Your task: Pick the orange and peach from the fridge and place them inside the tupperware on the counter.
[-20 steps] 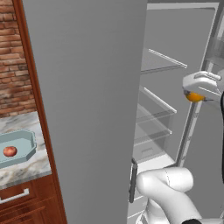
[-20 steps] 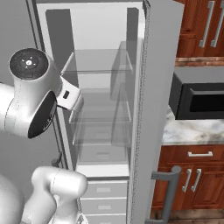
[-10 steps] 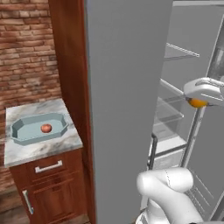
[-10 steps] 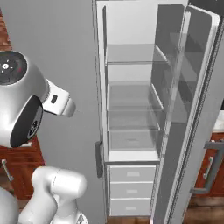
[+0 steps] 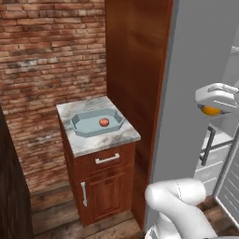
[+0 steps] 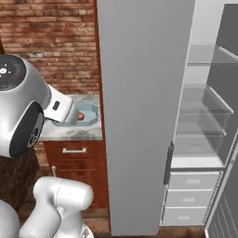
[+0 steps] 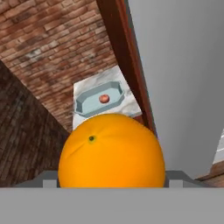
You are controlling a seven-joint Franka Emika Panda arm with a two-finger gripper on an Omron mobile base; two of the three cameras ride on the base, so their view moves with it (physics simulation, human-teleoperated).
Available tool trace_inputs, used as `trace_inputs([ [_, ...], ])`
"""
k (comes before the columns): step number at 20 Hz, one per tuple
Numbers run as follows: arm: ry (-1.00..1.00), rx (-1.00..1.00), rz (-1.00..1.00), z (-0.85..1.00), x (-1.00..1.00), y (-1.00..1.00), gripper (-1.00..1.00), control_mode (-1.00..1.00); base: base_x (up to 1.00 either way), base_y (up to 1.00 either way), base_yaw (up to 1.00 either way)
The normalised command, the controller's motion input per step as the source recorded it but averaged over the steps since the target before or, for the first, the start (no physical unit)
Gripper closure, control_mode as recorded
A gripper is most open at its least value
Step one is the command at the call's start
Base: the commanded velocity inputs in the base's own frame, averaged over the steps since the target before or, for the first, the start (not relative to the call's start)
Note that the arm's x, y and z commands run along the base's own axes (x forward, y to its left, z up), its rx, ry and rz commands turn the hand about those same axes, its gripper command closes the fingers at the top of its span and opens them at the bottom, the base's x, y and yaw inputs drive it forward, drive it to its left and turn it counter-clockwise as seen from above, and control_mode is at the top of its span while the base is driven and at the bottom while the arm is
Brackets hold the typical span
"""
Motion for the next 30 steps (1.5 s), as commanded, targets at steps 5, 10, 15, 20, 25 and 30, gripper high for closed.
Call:
trace_inputs([
  [5, 0.00, 0.00, 0.00, 0.00, 0.00, 0.00, 1.00, 1.00, 0.23, 0.92, 0.00],
  [10, 0.00, 0.00, 0.00, 0.00, 0.00, 0.00, 1.00, 1.00, 0.74, 0.52, 0.15],
  [15, 0.00, 0.00, 0.00, 0.00, 0.00, 0.00, 1.00, 1.00, 0.69, 0.09, 0.22],
  [20, 0.00, 0.00, 0.00, 0.00, 0.00, 0.00, 1.00, 1.00, 0.61, 0.00, 0.01],
  [25, 0.00, 0.00, 0.00, 0.00, 0.00, 0.00, 1.00, 1.00, 0.55, 0.00, 0.00],
  [30, 0.36, 0.00, 0.00, -0.03, 0.40, 0.00, 1.00, -1.00, 0.23, 0.00, 0.00],
])
